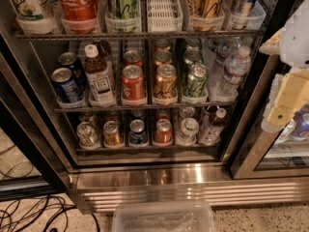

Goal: Pick green can from middle shelf of fridge

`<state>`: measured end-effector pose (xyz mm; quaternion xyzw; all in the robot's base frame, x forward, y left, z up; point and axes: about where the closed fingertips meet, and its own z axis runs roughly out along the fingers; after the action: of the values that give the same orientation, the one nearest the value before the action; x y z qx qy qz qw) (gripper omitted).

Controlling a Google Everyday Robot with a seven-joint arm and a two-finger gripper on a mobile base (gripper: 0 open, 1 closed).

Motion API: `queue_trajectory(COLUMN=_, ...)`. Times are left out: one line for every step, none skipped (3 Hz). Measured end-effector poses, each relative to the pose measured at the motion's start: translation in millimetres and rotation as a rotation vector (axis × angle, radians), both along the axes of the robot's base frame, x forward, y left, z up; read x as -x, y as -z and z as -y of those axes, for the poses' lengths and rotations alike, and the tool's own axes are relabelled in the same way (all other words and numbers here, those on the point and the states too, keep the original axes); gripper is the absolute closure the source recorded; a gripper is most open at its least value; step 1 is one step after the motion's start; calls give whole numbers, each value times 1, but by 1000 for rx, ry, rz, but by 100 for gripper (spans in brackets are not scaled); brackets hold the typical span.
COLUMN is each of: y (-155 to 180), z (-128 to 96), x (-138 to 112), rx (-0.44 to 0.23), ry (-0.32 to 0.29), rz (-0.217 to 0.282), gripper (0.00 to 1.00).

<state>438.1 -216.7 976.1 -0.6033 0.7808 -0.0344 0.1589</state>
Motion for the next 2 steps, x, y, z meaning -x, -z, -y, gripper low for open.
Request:
queue_trajectory(y=1, z=0, x=-1, rx=-1, ry=8, rz=20, gripper=0)
queue_trajectory(y=27, z=5, x=0, rx=-41, ry=70, rz=44, gripper=0)
